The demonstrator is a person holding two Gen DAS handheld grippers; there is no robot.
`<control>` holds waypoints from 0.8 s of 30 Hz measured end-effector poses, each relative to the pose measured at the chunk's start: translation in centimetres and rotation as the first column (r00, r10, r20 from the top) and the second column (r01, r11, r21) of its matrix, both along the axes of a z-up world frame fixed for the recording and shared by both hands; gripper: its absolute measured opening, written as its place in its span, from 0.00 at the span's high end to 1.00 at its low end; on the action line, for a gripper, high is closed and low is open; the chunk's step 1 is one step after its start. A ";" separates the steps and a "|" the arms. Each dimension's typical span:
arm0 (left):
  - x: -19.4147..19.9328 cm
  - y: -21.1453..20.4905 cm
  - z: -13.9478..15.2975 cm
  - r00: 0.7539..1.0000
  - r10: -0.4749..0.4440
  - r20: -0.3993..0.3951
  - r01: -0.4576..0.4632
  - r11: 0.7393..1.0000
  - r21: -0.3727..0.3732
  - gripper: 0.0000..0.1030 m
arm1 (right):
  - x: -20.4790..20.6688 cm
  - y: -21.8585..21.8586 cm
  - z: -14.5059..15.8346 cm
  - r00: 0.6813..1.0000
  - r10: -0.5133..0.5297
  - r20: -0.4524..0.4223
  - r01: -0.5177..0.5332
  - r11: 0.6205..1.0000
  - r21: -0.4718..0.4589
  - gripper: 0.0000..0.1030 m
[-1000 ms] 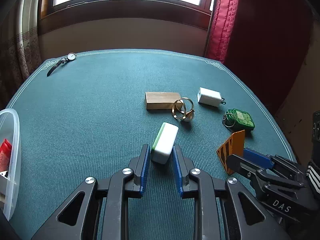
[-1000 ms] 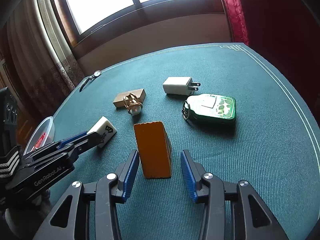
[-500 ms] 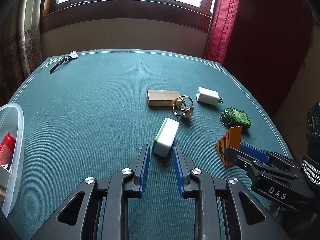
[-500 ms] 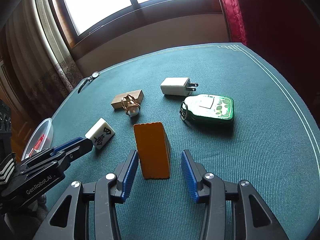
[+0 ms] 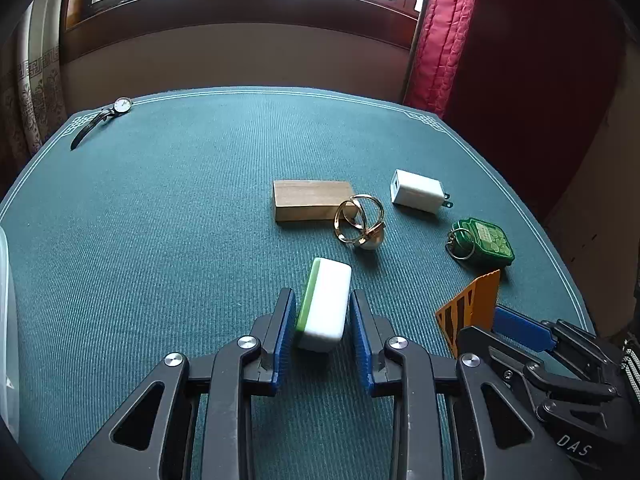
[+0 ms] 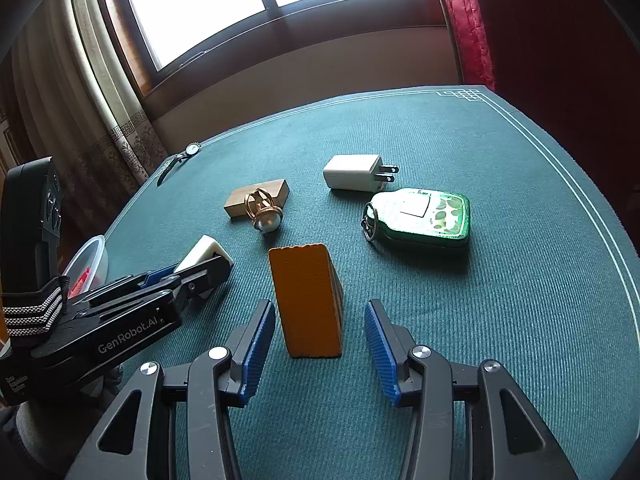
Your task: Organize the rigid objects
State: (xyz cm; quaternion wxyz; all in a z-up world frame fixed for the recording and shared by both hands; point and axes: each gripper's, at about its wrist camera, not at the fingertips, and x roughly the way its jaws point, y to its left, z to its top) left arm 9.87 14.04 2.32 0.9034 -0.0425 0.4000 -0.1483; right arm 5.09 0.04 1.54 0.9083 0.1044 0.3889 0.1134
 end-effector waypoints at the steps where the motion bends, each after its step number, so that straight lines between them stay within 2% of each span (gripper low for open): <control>1: 0.0 0.1 0.0 1.000 0.003 0.002 -0.003 1.000 -0.002 0.78 | 0.0 0.0 0.0 1.000 0.000 0.000 0.000 1.000 0.000 0.52; 12: -2.8 2.4 2.1 0.994 0.064 0.092 -0.064 0.998 -0.005 0.82 | 0.0 -0.1 0.0 1.000 0.000 0.000 0.000 1.000 0.000 0.51; 19: -4.4 5.3 3.4 0.984 0.124 0.128 -0.121 0.992 -0.035 0.83 | 0.1 -0.1 0.0 1.000 0.001 0.000 -0.001 1.000 -0.001 0.52; 24: -4.7 6.4 3.3 0.985 0.133 0.113 -0.128 0.991 -0.044 0.83 | 0.0 -0.1 -0.1 1.000 0.001 -0.001 -0.001 1.000 -0.005 0.51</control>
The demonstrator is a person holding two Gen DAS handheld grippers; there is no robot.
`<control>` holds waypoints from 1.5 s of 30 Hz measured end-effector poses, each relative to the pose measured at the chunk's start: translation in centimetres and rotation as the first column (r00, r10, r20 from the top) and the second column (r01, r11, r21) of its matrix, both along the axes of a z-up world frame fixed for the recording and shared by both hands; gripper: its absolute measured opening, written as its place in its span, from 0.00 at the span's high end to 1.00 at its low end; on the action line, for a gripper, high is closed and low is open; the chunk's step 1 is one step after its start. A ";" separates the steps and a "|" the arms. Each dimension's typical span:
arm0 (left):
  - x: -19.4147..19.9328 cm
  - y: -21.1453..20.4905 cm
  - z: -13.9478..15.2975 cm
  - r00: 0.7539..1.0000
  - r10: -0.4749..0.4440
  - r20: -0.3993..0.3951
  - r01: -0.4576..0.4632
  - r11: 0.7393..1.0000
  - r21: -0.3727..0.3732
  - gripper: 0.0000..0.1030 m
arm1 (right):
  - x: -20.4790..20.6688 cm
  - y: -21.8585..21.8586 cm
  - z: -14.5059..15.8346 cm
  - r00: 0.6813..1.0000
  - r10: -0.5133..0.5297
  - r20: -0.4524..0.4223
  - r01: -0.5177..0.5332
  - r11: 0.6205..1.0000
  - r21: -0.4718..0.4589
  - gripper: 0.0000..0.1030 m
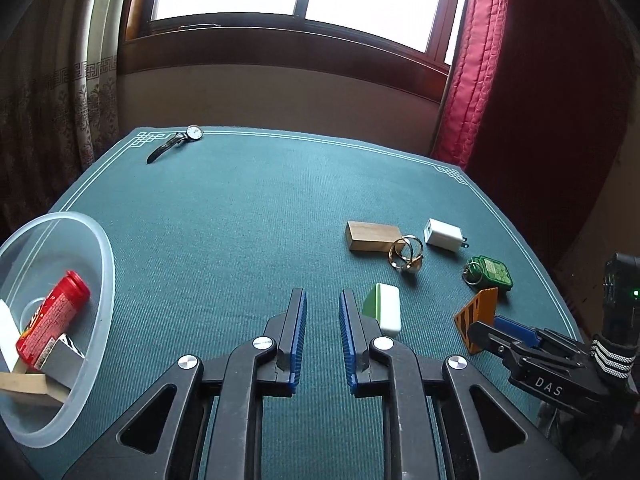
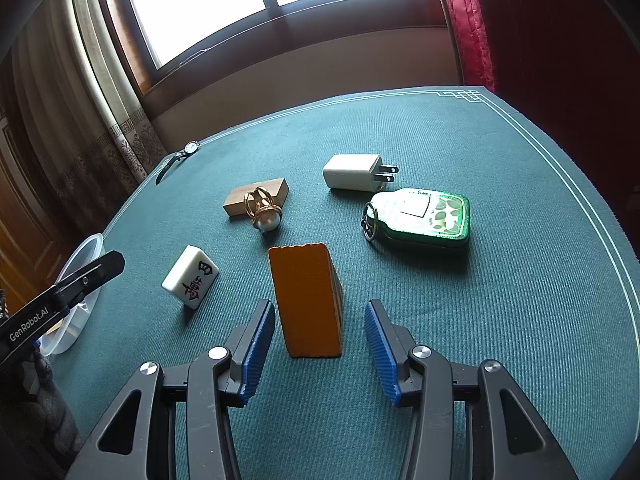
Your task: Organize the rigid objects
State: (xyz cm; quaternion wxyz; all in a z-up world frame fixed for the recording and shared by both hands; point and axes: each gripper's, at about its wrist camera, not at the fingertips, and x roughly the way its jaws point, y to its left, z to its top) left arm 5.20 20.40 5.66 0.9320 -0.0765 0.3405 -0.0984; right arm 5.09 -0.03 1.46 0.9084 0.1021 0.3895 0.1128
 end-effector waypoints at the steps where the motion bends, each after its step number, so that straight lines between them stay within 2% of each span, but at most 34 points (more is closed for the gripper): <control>1: 0.1 -0.1 -0.2 1.000 -0.008 -0.006 0.008 1.000 -0.001 0.82 | 0.0 0.0 0.0 1.000 0.000 0.000 0.000 1.000 -0.001 0.51; 5: 0.3 -1.4 -1.1 0.996 -0.075 -0.039 0.075 0.997 0.009 0.78 | 0.0 0.0 0.0 1.000 0.001 0.001 -0.001 1.000 0.000 0.48; 7: 0.2 -2.5 -1.5 0.991 -0.120 -0.051 0.122 0.992 0.035 0.78 | 0.0 -0.1 0.0 1.000 -0.001 0.003 0.001 1.000 -0.001 0.41; 10: 0.0 -3.7 -2.0 0.984 -0.163 -0.066 0.168 0.983 0.070 0.78 | 0.0 -0.2 -0.1 1.000 -0.003 0.003 0.003 1.000 -0.001 0.40; 16: 1.4 -5.1 -3.1 0.979 -0.182 -0.086 0.193 0.972 0.136 0.77 | -0.1 -0.2 -0.1 1.000 -0.003 0.003 0.003 1.000 0.001 0.40; 22: 3.0 -6.4 -3.3 0.971 -0.216 -0.100 0.229 0.963 0.144 0.77 | -0.1 -0.2 -0.1 1.000 -0.002 0.003 0.002 1.000 0.001 0.39; 23: 3.2 -6.6 -3.3 0.970 -0.222 -0.098 0.235 0.961 0.145 0.74 | -0.1 -0.2 -0.1 1.000 -0.002 0.003 0.002 1.000 0.001 0.39; 25: 3.7 -6.9 -3.2 0.969 -0.227 -0.097 0.239 0.960 0.143 0.60 | -0.1 -0.2 -0.1 1.000 -0.003 0.003 0.003 1.000 0.002 0.38; 26: 3.9 -6.8 -3.1 0.970 -0.225 -0.096 0.237 0.961 0.140 0.57 | -0.1 -0.2 -0.1 1.000 -0.003 0.002 0.003 1.000 0.003 0.38; 28: 4.5 -6.5 -3.1 0.971 -0.217 -0.100 0.229 0.964 0.133 0.39 | -0.1 -0.1 0.0 1.000 -0.002 0.002 0.002 1.000 0.003 0.38; 30: 5.1 -6.2 -3.1 0.973 -0.207 -0.104 0.219 0.967 0.128 0.34 | -0.1 -0.1 0.0 1.000 -0.002 0.002 0.002 1.000 0.003 0.38; 34: 6.2 -6.0 -3.1 0.971 -0.214 -0.111 0.229 0.962 0.150 0.34 | -0.1 -0.1 0.0 1.000 -0.003 0.002 0.003 1.000 0.003 0.38; 38: 7.1 -6.2 -3.4 0.954 -0.272 -0.127 0.289 0.948 0.136 0.34 | -0.1 -0.1 0.0 1.000 -0.003 0.002 0.003 1.000 0.003 0.38; 45: 7.5 -7.4 -3.5 0.922 -0.364 -0.131 0.384 0.902 0.195 0.36 | -0.1 -0.1 0.0 1.000 -0.003 0.002 0.003 1.000 0.002 0.37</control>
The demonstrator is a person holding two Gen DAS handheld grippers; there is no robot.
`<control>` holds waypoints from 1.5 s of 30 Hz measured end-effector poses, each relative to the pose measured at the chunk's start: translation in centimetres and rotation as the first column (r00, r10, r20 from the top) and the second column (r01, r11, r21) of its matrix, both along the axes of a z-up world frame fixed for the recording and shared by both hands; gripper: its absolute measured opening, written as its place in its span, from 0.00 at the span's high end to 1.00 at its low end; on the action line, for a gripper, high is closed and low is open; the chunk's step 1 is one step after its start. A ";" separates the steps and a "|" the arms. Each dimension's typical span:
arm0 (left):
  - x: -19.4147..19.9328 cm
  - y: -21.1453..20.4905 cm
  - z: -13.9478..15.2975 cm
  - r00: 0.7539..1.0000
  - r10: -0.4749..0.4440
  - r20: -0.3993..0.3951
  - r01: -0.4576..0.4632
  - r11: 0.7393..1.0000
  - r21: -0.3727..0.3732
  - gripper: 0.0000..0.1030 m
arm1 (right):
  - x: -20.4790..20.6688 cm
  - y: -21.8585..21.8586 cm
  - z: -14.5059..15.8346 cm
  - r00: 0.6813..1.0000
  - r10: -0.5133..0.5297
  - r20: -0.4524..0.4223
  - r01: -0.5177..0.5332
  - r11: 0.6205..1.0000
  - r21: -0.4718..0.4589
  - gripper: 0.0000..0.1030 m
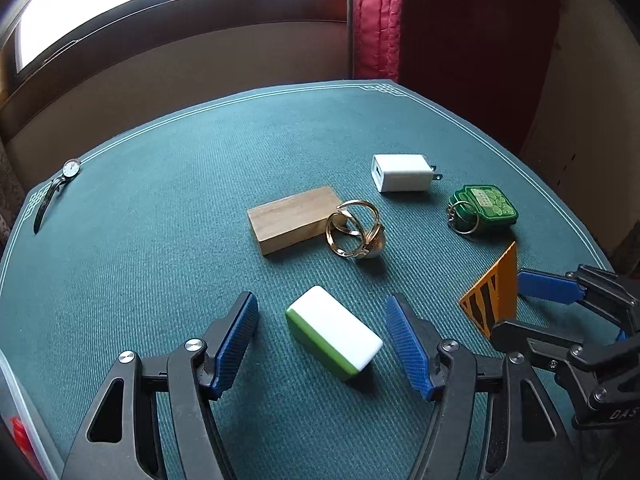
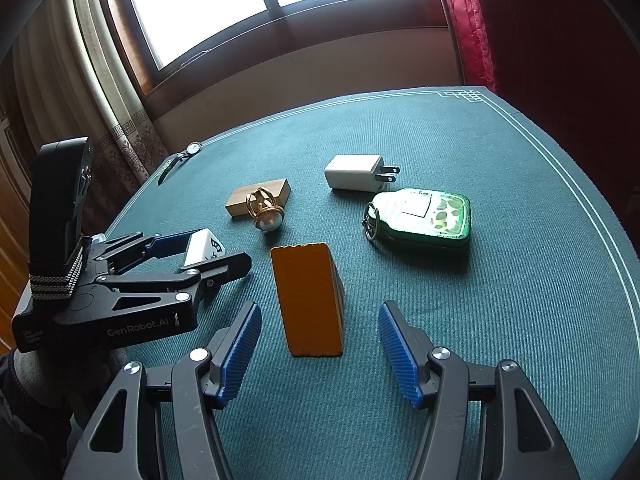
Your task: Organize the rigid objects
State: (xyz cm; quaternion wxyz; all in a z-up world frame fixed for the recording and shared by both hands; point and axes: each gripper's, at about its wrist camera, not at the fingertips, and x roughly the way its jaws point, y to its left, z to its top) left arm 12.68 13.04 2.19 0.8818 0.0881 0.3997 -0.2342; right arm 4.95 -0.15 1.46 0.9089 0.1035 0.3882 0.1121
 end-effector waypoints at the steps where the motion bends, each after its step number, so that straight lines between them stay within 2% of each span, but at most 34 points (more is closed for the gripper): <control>1: -0.1 -0.2 0.0 1.000 -0.007 0.003 0.007 1.000 0.008 0.43 | 0.0 0.0 0.0 1.000 0.000 0.000 0.000 1.000 0.000 0.37; 4: -0.3 -0.3 0.1 1.000 -0.011 0.018 0.011 1.000 0.017 0.59 | 0.0 0.0 0.0 1.000 0.000 0.000 0.000 1.000 0.000 0.37; 5: -0.3 -0.2 0.1 1.000 -0.006 0.020 0.005 1.000 0.016 0.60 | 0.0 0.0 0.0 1.000 0.000 0.000 0.000 1.000 0.000 0.37; 14: -2.7 1.5 0.2 0.997 0.080 0.004 -0.080 0.996 -0.046 0.60 | 0.0 0.0 0.0 1.000 0.000 0.000 0.000 1.000 0.001 0.37; 18: -4.2 2.7 0.3 0.991 0.137 0.003 -0.136 0.987 -0.082 0.60 | 0.0 0.0 0.0 1.000 0.000 0.000 0.000 1.000 0.000 0.37; 26: -6.7 5.6 0.9 0.973 0.228 0.018 -0.225 0.968 -0.110 0.60 | 0.0 0.0 0.0 1.000 0.001 0.000 -0.001 1.000 0.000 0.37; 36: -8.4 10.5 3.2 0.930 0.360 0.071 -0.347 0.926 -0.149 0.61 | 0.0 0.0 0.0 1.000 0.001 -0.001 -0.001 1.000 0.000 0.37; 45: -9.8 16.2 5.4 0.866 0.487 0.118 -0.460 0.866 -0.198 0.60 | 0.0 0.0 0.0 1.000 0.002 -0.001 -0.002 1.000 -0.002 0.37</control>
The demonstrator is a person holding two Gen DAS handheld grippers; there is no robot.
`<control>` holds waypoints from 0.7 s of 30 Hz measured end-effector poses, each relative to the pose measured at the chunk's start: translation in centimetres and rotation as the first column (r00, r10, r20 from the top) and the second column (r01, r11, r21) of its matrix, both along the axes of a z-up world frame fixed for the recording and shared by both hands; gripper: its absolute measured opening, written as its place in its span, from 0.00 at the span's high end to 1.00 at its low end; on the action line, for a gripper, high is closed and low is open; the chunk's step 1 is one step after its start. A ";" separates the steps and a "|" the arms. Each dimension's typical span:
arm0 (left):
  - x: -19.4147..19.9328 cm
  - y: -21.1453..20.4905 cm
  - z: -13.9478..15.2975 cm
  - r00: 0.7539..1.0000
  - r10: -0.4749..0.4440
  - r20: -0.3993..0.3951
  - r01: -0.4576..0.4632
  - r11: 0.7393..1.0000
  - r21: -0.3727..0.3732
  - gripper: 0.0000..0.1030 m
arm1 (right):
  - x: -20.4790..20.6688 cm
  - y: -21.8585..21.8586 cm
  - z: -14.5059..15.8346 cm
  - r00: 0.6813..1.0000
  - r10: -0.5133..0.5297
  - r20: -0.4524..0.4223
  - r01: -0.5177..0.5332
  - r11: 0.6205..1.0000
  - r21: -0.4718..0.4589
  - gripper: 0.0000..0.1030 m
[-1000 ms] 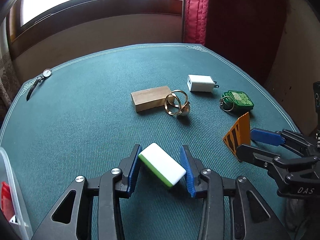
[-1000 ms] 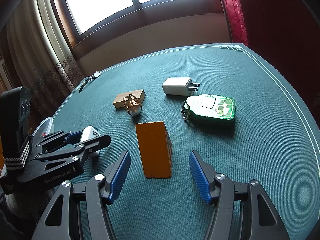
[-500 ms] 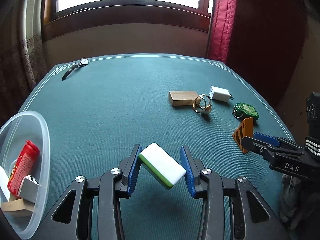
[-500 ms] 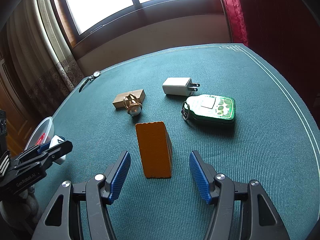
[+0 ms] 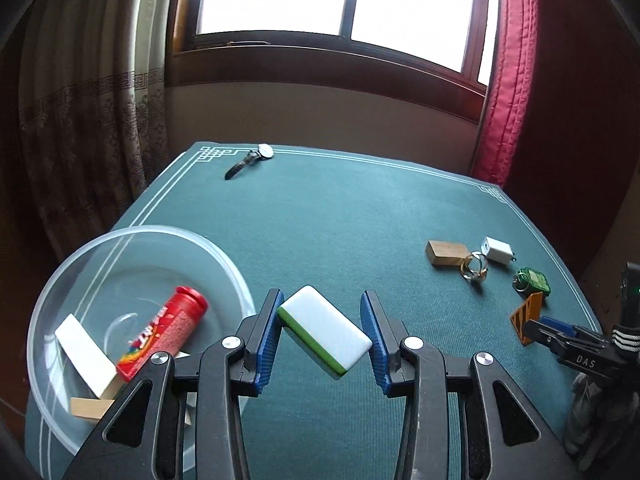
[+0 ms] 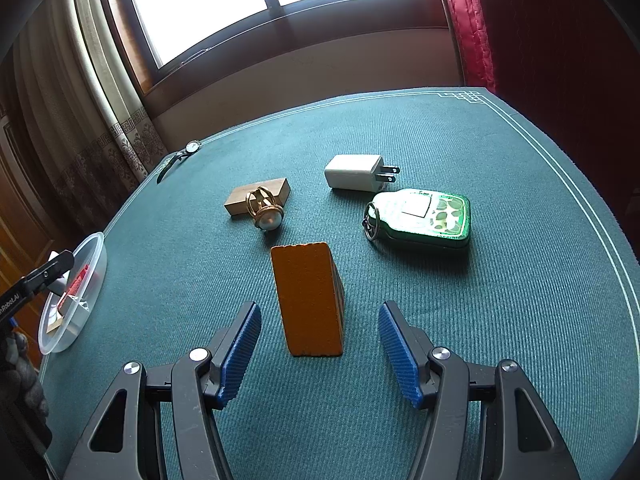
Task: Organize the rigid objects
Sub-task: 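Carry the white-and-green tile into the bowl and open the left tool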
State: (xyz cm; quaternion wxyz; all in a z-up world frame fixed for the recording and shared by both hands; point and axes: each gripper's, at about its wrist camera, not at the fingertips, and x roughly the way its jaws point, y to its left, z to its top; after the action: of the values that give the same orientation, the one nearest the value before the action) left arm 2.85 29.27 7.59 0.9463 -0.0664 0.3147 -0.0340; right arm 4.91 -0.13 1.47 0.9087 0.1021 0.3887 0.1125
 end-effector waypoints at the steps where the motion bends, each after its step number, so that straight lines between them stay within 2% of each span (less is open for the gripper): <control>1: -0.1 0.7 0.2 1.000 0.016 0.006 -0.016 1.000 0.000 0.61 | 0.0 0.0 0.0 1.000 0.000 0.000 0.000 1.000 0.000 0.37; 13: -0.4 7.6 -0.5 0.980 0.199 0.011 -0.199 0.980 0.007 0.60 | 0.0 0.0 0.0 1.000 -0.003 -0.001 0.003 1.000 -0.002 0.37; 21: -0.1 10.8 -2.0 0.961 0.276 -0.013 -0.276 0.961 -0.003 0.60 | -0.1 -0.2 -0.1 1.000 -0.009 -0.001 0.009 1.000 -0.004 0.37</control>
State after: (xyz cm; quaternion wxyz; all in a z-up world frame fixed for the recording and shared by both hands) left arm 2.74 40.12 5.63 0.9396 -0.1121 0.3081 0.0980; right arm 4.82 -0.28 1.40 0.9092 0.1021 0.3890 0.1078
